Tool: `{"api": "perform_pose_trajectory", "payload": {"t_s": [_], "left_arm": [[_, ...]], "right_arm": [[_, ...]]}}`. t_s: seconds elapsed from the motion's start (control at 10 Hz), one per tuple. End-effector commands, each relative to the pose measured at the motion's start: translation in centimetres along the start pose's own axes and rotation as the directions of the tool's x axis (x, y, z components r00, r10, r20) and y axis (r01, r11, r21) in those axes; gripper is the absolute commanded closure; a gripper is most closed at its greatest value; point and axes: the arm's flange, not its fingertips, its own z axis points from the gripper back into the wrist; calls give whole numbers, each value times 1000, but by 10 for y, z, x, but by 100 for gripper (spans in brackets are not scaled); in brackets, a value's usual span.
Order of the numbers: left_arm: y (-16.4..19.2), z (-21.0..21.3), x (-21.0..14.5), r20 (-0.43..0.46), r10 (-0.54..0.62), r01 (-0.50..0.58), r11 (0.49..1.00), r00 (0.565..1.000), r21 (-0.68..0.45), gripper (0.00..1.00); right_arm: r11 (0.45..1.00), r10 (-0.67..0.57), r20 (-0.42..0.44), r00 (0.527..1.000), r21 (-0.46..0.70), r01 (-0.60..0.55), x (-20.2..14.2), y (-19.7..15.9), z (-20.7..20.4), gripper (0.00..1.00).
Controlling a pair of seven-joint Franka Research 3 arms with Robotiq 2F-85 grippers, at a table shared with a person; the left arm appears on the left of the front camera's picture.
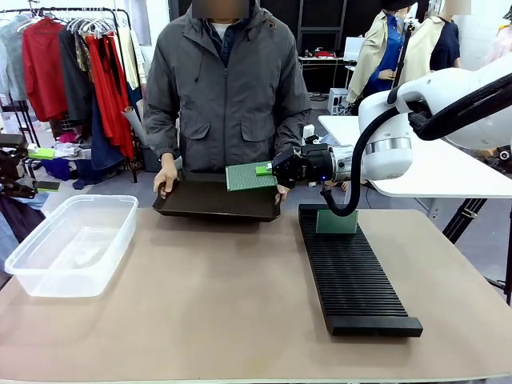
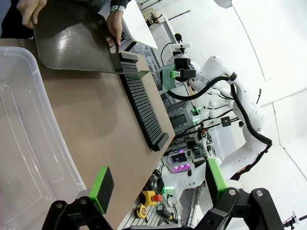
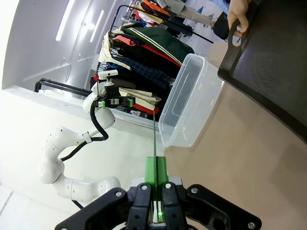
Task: Sort PCBs into racks and boxes based on the side picked up.
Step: If the short side of the Blank PCB is picked up, insert it into the PCB Rack ; if the long side is picked up, place it in the Organizing box.
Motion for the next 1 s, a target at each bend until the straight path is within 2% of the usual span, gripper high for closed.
{"api": "perform_pose_trajectory", "payload": {"t_s": [0.0, 0.7, 0.9], "left_arm": [[-2, 1, 0, 0, 10, -10, 1000, 1000, 2, 0], [-2, 1, 0, 0, 10, -10, 1000, 1000, 2, 0], [-2, 1, 0, 0, 10, -10, 1000, 1000, 2, 0]], "right_arm": [[1000, 4, -1, 1000, 2, -4, 0, 1, -2, 100], [1000, 0, 0, 1000, 0, 0, 0, 0, 0, 100], [999, 47, -13, 999, 19, -47, -1, 10, 15, 100]]}}
